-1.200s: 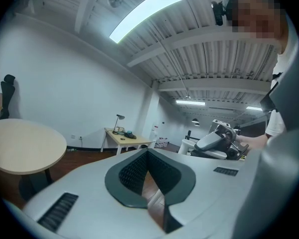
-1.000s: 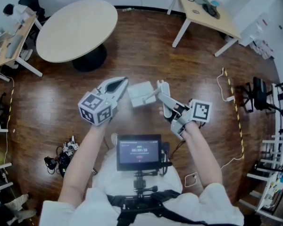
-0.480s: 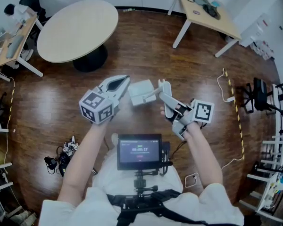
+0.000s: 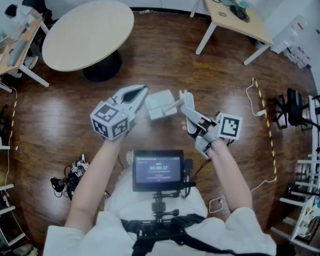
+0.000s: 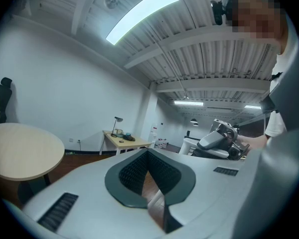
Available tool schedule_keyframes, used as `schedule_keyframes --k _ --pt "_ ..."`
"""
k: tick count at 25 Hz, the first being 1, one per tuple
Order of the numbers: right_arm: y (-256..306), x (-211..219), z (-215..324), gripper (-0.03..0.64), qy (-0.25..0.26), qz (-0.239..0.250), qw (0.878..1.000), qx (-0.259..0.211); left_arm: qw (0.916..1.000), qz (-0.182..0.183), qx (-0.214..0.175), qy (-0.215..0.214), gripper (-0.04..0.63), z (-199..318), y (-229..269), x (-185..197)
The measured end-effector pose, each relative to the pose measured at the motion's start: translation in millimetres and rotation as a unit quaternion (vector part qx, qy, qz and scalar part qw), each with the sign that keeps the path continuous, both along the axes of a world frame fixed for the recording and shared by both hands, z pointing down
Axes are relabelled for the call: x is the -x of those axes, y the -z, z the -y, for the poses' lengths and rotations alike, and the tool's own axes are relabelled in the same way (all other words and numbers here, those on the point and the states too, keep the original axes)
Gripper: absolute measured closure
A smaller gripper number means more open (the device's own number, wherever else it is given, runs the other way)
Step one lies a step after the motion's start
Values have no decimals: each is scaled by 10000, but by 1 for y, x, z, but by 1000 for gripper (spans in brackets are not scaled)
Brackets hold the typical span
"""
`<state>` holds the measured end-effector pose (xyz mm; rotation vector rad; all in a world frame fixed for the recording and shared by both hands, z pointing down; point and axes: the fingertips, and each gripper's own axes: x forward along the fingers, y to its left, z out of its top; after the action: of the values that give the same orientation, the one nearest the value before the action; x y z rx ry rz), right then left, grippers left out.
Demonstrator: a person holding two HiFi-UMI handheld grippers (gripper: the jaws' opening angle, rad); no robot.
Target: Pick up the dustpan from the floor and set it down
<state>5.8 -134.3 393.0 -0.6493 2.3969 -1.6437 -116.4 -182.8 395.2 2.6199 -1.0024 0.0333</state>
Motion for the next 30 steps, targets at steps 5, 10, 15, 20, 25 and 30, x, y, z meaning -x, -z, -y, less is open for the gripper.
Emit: schedule_keyframes --k 5,10,15,20,25,30 --pt "0 -2 0 532 -21 -23 10000 -26 10000 11 6 11 600 -1 -1 1" --pt "-4 -2 2 532 -24 -26 10000 -43 10000 18 26 27 601 1 -7 1" --pt "-6 -3 4 532 -38 3 10000 -46 10000 39 65 36 601 1 -12 0" --pt "-11 -7 7 532 -67 -83 9999 -4 9999 54 132 50 601 3 -15 -1" --pt "-20 -8 8 532 -58 -153 9999 26 9998 65 183 46 601 2 -21 -3" --pt "-25 -7 9 532 -60 -138 9999 55 9997 74 227 46 601 3 -26 -2"
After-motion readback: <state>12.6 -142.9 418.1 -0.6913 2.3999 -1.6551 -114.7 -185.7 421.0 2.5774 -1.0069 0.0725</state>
